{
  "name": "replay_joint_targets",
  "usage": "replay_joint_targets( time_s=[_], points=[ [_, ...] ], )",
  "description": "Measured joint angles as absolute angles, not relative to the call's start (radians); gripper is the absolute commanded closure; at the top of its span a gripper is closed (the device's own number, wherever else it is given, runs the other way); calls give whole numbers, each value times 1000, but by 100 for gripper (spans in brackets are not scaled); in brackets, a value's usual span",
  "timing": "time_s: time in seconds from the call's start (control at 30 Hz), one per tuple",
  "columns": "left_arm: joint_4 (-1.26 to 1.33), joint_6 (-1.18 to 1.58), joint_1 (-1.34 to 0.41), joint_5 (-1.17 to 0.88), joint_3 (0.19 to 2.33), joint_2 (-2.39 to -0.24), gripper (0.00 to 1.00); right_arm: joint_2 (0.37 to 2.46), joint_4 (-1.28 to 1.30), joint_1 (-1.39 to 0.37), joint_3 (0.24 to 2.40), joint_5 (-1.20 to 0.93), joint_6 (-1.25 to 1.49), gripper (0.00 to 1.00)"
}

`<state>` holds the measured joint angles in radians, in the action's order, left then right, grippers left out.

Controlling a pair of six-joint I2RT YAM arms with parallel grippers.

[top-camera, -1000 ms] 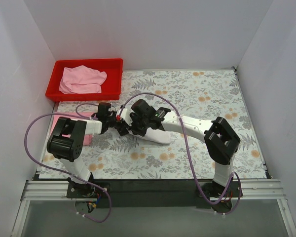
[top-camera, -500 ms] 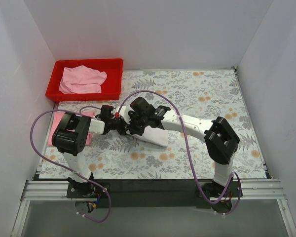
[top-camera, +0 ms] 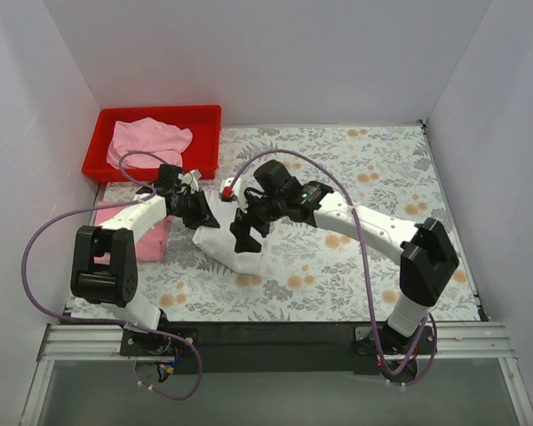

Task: Fold and stack the t-shirts
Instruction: Neatly place the folded tshirt to the corner

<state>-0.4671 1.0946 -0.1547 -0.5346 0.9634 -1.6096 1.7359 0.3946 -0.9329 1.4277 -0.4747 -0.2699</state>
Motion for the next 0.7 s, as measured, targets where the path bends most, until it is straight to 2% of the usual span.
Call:
replay_joint_targets(
  time_s=[0.27,0.7],
  points=[
    [-754,758,-97,-397,1045,-1503,100,1615,418,-819,1376,-564,-296,2],
    [-935,454,89,-387,1301,-1483,100,1614,456,-764,1331,-565,-319,2]
  ],
)
